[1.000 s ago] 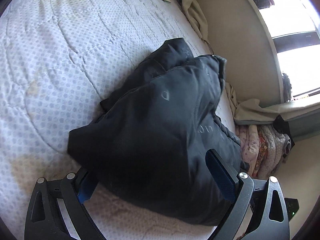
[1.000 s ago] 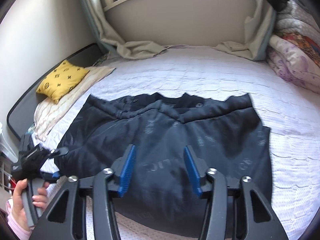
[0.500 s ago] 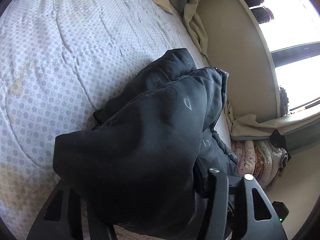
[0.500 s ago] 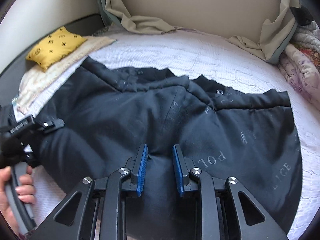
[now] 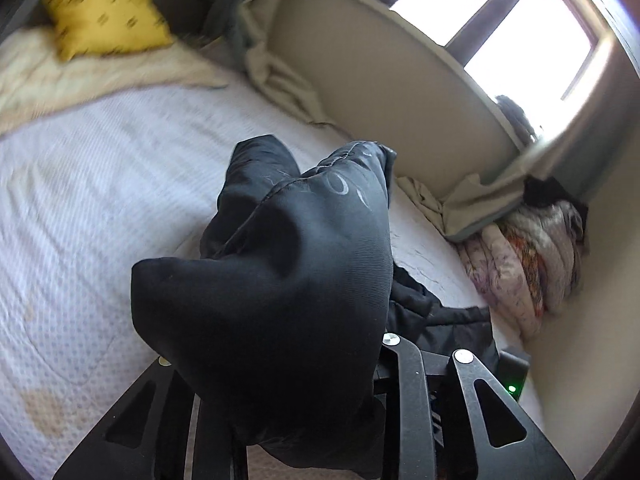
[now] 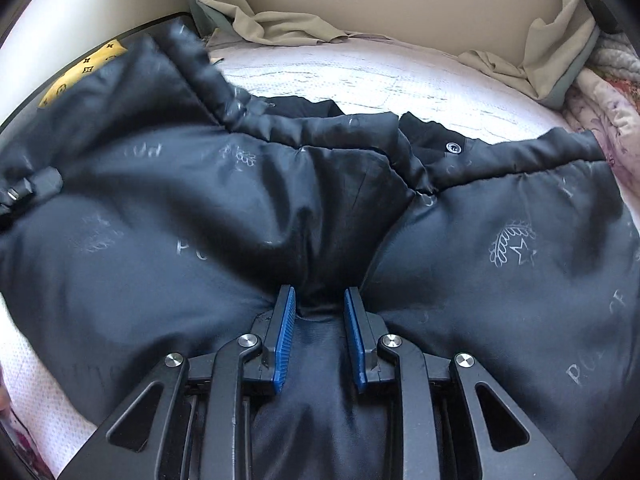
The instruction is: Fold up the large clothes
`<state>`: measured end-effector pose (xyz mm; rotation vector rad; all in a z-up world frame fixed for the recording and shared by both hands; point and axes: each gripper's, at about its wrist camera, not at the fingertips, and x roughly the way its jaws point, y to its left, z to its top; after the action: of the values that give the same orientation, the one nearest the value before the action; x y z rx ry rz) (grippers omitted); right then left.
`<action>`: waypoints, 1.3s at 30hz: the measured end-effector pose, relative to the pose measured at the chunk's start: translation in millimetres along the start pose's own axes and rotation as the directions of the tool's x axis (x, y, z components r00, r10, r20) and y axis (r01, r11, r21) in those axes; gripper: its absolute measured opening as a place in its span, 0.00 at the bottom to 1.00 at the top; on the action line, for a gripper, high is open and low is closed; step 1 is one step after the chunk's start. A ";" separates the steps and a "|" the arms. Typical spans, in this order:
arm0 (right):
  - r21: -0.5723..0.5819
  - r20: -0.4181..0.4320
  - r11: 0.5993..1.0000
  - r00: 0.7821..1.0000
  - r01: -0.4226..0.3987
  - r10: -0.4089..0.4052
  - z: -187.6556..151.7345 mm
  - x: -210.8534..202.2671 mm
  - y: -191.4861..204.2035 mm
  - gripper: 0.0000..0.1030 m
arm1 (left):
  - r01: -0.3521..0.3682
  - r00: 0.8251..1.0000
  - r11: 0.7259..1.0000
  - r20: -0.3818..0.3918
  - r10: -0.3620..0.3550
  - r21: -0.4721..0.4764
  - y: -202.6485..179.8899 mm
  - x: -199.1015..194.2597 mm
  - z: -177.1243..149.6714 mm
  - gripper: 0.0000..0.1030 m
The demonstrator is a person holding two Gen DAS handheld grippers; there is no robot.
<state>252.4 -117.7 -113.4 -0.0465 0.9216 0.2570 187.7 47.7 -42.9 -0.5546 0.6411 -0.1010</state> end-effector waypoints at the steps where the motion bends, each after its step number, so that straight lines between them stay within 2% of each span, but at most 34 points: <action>1: 0.006 0.000 1.000 1.000 -0.004 0.004 -0.2 0.5 -0.9 0.20 | -0.003 1.000 0.999 0.007 0.003 0.048 -14.0 -2.3 0.4 0.30; 3: 0.025 -0.003 1.000 1.000 -0.019 0.019 -0.2 1.4 -4.5 0.19 | -0.010 1.000 0.992 0.016 0.008 0.123 -38.0 -5.2 -0.7 0.30; 6: 0.057 -0.006 0.997 0.999 -0.043 0.043 0.4 1.9 -10.1 0.19 | -0.023 1.000 0.968 0.022 0.018 0.249 -83.5 -5.8 -6.2 0.30; 10: 0.109 -0.006 0.990 0.996 -0.085 0.086 1.5 3.2 -21.0 0.18 | -0.043 0.999 0.916 0.022 0.038 0.400 -130.9 -0.9 -20.7 0.30; 14: 0.179 -0.008 0.972 0.987 -0.155 0.159 2.7 5.4 -36.6 0.16 | -0.054 0.998 0.869 0.013 0.055 0.492 -161.7 6.2 -32.3 0.30; 17: 0.254 -0.017 0.936 0.966 -0.246 0.258 5.2 5.7 -54.9 0.14 | -0.069 0.997 0.827 0.020 0.070 0.558 -179.5 10.1 -40.6 0.30; 18: 0.296 -0.031 0.910 0.949 -0.291 0.313 7.0 5.1 -65.0 0.14 | -0.072 0.997 0.816 0.021 0.073 0.573 -184.0 10.6 -42.7 0.30; 21: 0.441 -0.052 0.824 0.906 -0.356 0.419 10.1 -5.5 -98.0 0.12 | -0.068 0.997 0.792 0.020 0.069 0.607 -196.2 11.5 -48.6 0.30; 22: 0.497 -0.048 0.789 0.897 -0.361 0.440 9.9 -14.8 -113.4 0.14 | -0.067 0.997 0.778 0.022 0.068 0.625 -201.8 12.5 -52.6 0.30; 23: 0.534 -0.028 0.762 0.893 -0.366 0.448 9.6 -28.5 -129.4 0.20 | -0.069 0.997 0.769 0.023 0.070 0.636 -203.7 12.2 -55.6 0.30; 24: 0.549 0.003 0.750 0.898 -0.369 0.440 9.0 -43.0 -142.2 0.26 | -0.072 0.997 0.755 0.026 0.072 0.652 -208.6 13.2 -60.5 0.30; 26: 0.575 0.084 0.724 0.908 -0.381 0.411 6.2 -71.9 -168.1 0.51 | -0.073 0.997 0.739 0.029 0.072 0.670 -214.3 14.1 -68.0 0.30; 27: 0.591 0.128 0.698 0.902 -0.404 0.413 3.8 -83.5 -180.0 0.54 | -0.074 0.997 0.731 0.030 0.072 0.678 -216.7 14.3 -72.5 0.30; 28: 0.612 0.192 0.646 0.879 -0.455 0.438 0.4 -94.4 -193.9 0.57 | -0.074 0.997 0.722 0.031 0.073 0.688 -219.9 15.5 -76.9 0.30; 29: 0.623 0.274 0.560 0.823 -0.547 0.499 -3.0 -101.5 -207.1 0.63 | -0.075 0.997 0.713 0.031 0.074 0.697 -222.5 15.7 -80.9 0.30; 30: 0.615 0.355 0.452 0.739 -0.646 0.572 -4.7 -104.6 -217.7 0.67 | -0.077 0.997 0.701 0.033 0.076 0.709 -225.6 16.5 -85.7 0.30; 31: 0.601 0.396 0.390 0.684 -0.698 0.612 -4.3 -105.1 -222.5 0.75 | -0.077 0.996 0.682 0.033 0.077 0.727 -230.2 18.1 -92.9 0.30; 32: 0.590 0.415 0.354 0.648 -0.726 0.639 -2.3 -104.7 -225.6 0.81 | -0.075 0.996 0.669 0.031 0.077 0.740 -233.8 19.1 -97.0 0.31; 33: 0.588 0.415 0.344 0.638 -0.732 0.649 0.1 -103.8 -227.5 0.82 | -0.073 0.997 0.645 0.030 0.077 0.761 -238.5 20.3 -104.5 0.31; 35: 0.593 0.386 0.348 0.635 -0.727 0.669 7.0 -95.0 -230.5 0.83 | -0.073 0.997 0.603 0.033 0.077 0.795 -246.0 20.9 -117.2 0.31; 37: 0.603 0.361 0.334 0.620 -0.725 0.696 14.1 -81.4 -231.7 0.83 | -0.072 0.996 0.553 0.036 0.076 0.830 -253.7 22.2 -130.4 0.31; 39: 0.618 0.334 0.333 0.621 -0.713 0.709 18.8 -72.9 -231.7 0.84 | -0.073 0.996 0.504 0.039 0.078 0.861 -259.2 24.0 -141.8 0.31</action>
<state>280.5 -353.8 -60.4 1.1490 0.9353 0.7168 143.2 -244.1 -14.9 0.4761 0.5320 -0.3239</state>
